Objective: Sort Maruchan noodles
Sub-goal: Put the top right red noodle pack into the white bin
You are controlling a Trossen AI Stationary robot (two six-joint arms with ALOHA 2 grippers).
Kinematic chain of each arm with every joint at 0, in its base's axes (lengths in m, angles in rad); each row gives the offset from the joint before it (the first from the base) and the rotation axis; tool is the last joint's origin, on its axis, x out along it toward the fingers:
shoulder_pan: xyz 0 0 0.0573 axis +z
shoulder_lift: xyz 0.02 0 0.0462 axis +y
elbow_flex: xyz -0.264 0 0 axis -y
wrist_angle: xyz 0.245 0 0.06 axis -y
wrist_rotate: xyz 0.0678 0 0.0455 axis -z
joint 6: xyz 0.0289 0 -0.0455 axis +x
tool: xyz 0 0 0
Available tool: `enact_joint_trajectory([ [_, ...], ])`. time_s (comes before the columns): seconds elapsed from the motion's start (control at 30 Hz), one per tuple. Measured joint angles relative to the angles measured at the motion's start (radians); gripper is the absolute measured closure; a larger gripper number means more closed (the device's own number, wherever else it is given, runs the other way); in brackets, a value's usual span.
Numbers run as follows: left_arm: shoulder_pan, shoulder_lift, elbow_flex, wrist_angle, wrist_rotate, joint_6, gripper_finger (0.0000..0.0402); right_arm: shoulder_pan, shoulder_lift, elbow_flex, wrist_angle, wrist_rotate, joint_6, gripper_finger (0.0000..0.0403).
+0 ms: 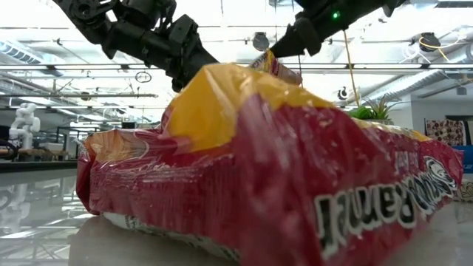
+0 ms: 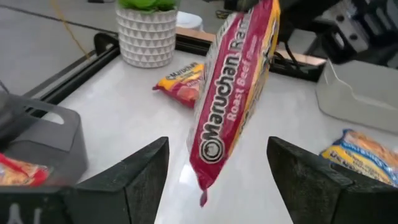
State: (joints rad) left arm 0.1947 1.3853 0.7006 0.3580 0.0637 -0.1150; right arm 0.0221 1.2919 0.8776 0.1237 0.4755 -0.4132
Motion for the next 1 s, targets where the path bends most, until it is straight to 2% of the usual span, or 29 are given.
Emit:
enact_joint_trajectory([
  [0.27,-0.010,0.000,0.000,-0.026,0.034,0.041,0.0126,0.039,0.002,0.000,0.054,0.000,-0.128,0.0403],
  [0.5,-0.047,0.002,0.000,-0.040,0.048,0.059,0.0126,0.039,0.003,0.000,0.114,-0.003,-0.147,0.0403],
  [0.77,-0.066,0.002,0.000,0.028,0.039,0.036,0.0127,0.038,0.013,0.000,0.160,-0.006,-0.153,0.0403],
  [0.87,-0.066,0.002,0.000,0.027,0.037,0.035,0.0145,0.038,0.021,0.000,0.192,-0.006,-0.156,0.0403],
  [1.0,-0.066,0.002,0.000,0.028,0.037,0.043,0.0190,0.038,0.023,0.000,0.205,-0.008,-0.156,0.0403],
])
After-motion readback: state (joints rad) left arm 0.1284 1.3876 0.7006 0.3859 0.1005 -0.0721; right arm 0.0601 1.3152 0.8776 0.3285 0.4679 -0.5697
